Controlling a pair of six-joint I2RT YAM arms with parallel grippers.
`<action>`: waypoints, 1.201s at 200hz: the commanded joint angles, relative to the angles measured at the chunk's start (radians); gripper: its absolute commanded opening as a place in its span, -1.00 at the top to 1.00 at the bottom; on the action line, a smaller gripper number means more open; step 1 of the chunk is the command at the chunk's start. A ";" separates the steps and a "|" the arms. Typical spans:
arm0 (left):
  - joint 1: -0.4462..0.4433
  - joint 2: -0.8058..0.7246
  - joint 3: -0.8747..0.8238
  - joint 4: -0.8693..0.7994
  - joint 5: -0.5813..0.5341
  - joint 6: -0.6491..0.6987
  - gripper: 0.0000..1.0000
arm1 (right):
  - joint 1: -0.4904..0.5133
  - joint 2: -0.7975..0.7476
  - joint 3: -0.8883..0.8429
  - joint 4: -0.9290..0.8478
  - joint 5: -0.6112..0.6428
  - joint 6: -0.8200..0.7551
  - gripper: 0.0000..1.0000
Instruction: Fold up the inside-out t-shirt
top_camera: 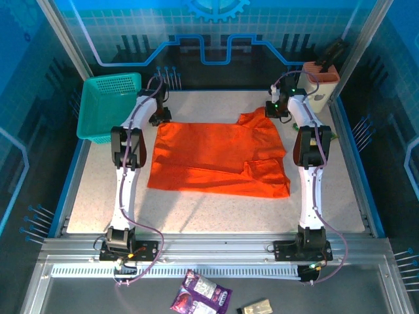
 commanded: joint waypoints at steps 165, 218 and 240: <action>0.018 -0.203 -0.051 0.022 0.034 -0.038 1.00 | -0.001 -0.173 -0.003 0.005 -0.046 0.022 1.00; 0.033 -0.396 -0.349 0.148 0.039 -0.065 1.00 | 0.006 -0.402 -0.242 -0.003 -0.068 0.055 1.00; 0.052 -0.489 -0.493 0.212 0.063 -0.088 1.00 | 0.013 -0.508 -0.373 0.005 -0.074 0.079 1.00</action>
